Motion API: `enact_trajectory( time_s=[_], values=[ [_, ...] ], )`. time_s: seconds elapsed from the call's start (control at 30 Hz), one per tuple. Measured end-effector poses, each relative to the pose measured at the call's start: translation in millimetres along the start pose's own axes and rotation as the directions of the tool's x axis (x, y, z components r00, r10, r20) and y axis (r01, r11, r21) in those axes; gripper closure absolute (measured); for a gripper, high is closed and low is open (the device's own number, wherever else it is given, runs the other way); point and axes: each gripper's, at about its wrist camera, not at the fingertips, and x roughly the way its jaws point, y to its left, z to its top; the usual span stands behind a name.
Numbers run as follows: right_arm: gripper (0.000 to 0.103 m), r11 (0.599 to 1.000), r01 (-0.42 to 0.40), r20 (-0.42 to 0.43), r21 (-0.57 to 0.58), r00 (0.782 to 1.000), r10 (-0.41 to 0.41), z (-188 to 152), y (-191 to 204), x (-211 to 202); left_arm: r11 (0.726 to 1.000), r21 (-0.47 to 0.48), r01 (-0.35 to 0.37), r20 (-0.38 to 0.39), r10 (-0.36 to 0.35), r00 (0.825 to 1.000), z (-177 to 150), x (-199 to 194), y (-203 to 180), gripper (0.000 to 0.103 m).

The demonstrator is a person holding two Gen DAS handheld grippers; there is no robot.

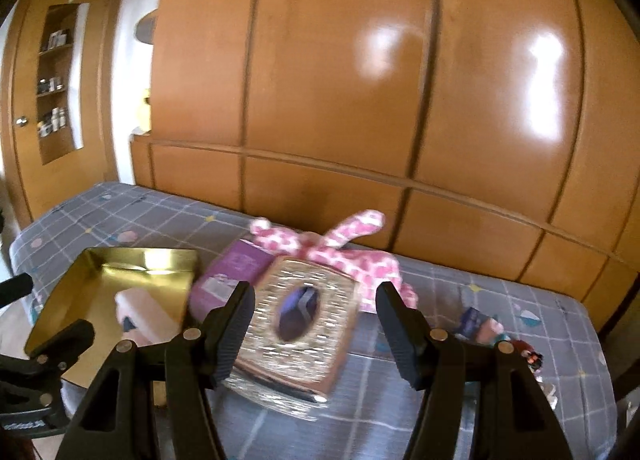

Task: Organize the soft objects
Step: 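Withdraw both tools from the tray toward the doll pile, then grasp the black-haired doll by its beaded hair with the left tool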

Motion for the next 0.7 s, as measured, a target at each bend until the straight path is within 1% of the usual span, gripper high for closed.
enact_trajectory(
  time_s=[0.1,0.2,0.33,0.4,0.47,0.5,0.53,0.6,0.63,0.7],
  values=[
    [0.039,0.999,0.037,-0.012,0.011,0.999,-0.037,-7,-21,1,0.998,0.054,0.042,0.003,-0.042,0.999,5,0,-24,0.0],
    [0.039,0.996,0.079,-0.046,0.031,0.996,-0.078,-19,-51,3,0.992,0.096,0.084,-0.006,-0.084,0.996,8,3,-46,0.0],
    [0.039,0.984,0.174,-0.111,0.039,0.979,-0.169,-42,-104,7,0.973,0.153,0.172,-0.056,-0.165,0.985,12,14,-83,0.0],
    [0.039,0.972,0.23,-0.145,0.044,0.964,-0.221,-53,-133,7,0.961,0.174,0.213,-0.087,-0.201,0.976,12,20,-102,0.0],
    [0.039,0.954,0.298,-0.175,0.046,0.942,-0.286,-65,-163,4,0.948,0.193,0.255,-0.111,-0.237,0.965,12,24,-120,0.0],
    [0.039,0.946,0.321,-0.19,0.053,0.933,-0.306,-70,-177,3,0.939,0.206,0.274,-0.116,-0.254,0.96,11,25,-128,0.0],
    [0.039,0.935,0.349,-0.212,0.067,0.921,-0.328,-77,-196,0,0.927,0.23,0.297,-0.126,-0.275,0.953,11,26,-141,0.0],
    [0.039,0.915,0.393,-0.237,0.091,0.901,-0.363,-85,-224,-2,0.913,0.266,0.308,-0.129,-0.283,0.95,10,27,-158,0.0],
    [0.039,0.898,0.425,-0.255,0.111,0.886,-0.387,-91,-242,-5,0.903,0.291,0.317,-0.134,-0.29,0.948,8,27,-169,0.001],
    [0.039,0.879,0.452,-0.274,0.152,0.874,-0.402,-99,-267,-7,0.886,0.323,0.333,-0.142,-0.302,0.943,7,29,-186,0.001]
  ],
)
